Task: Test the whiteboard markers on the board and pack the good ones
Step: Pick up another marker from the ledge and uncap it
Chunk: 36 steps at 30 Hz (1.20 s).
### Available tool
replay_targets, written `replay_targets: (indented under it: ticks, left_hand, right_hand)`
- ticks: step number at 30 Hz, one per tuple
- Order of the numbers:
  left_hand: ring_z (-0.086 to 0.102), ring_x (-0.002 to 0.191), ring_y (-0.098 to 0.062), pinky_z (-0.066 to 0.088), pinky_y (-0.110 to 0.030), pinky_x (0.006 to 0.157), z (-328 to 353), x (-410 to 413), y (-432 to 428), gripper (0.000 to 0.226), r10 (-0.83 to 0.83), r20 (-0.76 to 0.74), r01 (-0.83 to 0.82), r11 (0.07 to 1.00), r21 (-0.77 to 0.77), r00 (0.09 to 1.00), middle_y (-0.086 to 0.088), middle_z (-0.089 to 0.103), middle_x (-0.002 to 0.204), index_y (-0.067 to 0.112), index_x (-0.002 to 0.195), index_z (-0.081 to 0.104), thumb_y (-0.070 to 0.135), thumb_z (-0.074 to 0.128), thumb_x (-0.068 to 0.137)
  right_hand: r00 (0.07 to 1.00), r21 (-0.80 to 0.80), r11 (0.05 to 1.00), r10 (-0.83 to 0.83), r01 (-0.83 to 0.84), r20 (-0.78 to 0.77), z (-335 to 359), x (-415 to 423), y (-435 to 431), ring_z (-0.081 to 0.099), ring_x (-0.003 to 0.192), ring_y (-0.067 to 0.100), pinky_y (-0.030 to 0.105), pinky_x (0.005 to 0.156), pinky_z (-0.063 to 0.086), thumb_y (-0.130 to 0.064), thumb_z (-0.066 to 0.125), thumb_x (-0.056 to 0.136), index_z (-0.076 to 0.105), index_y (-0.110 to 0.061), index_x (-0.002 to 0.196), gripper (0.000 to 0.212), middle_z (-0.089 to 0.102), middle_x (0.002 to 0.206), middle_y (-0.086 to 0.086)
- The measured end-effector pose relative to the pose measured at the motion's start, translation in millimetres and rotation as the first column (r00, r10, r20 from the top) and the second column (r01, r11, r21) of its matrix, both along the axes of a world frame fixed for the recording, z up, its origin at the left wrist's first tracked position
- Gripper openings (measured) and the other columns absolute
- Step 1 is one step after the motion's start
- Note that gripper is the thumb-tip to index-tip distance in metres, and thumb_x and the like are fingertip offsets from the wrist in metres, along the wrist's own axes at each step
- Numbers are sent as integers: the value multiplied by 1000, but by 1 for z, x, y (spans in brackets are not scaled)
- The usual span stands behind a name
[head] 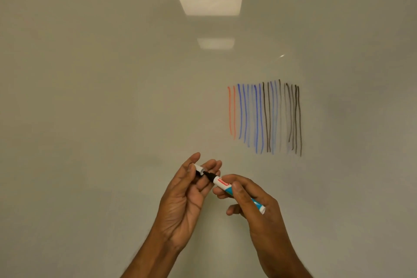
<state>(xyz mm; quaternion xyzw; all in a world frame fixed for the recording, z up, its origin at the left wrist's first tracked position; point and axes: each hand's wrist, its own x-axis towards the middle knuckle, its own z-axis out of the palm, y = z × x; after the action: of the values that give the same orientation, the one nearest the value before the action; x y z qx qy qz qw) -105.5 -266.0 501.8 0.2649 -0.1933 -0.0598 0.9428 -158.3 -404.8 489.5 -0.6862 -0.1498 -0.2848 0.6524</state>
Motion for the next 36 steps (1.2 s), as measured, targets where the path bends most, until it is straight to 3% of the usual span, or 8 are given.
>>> replay_targets:
  ticks: [5,13,19,24,27,31,36]
  left_hand:
    - [64,122,-43,53,-48,100,-10,-11,10,40,-3,0,3,999,54,1000,-34,66,120,2,135,55,11,50,96]
    - [65,118,-44,53,-50,100,-27,-22,21,34,62,-30,-61,997,49,998,-32,70,109,1,132,56,11,47,101]
    - [69,112,-42,60,-44,90,-35,-31,27,33,86,-66,-86,996,7,994,-26,73,95,2,129,57,10,48,99]
    - [67,115,-44,61,-43,90,-40,-33,39,31,116,-68,-116,993,0,991,-24,70,97,2,128,56,11,47,101]
    - [66,117,-44,56,-46,97,-45,-32,50,30,130,-76,-128,991,26,989,-28,69,105,2,130,56,10,43,104]
    - [64,119,-46,50,-51,102,-56,-31,68,34,150,-86,-144,987,73,985,-30,70,103,0,134,55,10,42,104]
    - [64,119,-47,48,-52,104,-74,-36,89,34,216,-106,-208,975,79,971,-29,71,100,1,135,54,14,41,107]
  right_hand:
    - [999,38,999,27,-25,-35,-12,2,16,69,101,14,29,74,59,-43,57,85,72,-21,115,40,75,107,-9]
    - [1000,44,999,30,-29,-11,-24,-2,35,68,96,1,16,82,55,-37,56,83,71,-32,104,26,74,97,-23]
    - [999,51,998,28,-27,-18,-32,-5,51,67,91,-7,7,73,51,-37,56,80,66,-39,98,20,69,86,-36]
    - [996,45,996,82,-83,26,-33,-8,66,68,98,0,11,78,52,-31,55,87,72,-31,100,21,74,95,-22]
    - [993,40,993,113,-114,15,-36,-8,74,68,97,-1,11,78,51,-31,55,88,72,-29,100,21,74,94,-22]
    - [992,52,991,123,-121,-36,-48,-6,85,67,88,-2,11,71,51,-35,54,85,69,-32,97,19,71,87,-28]
    - [984,75,985,162,-157,-76,-66,-5,108,67,79,3,15,65,52,-37,54,85,67,-28,94,18,71,82,-22]
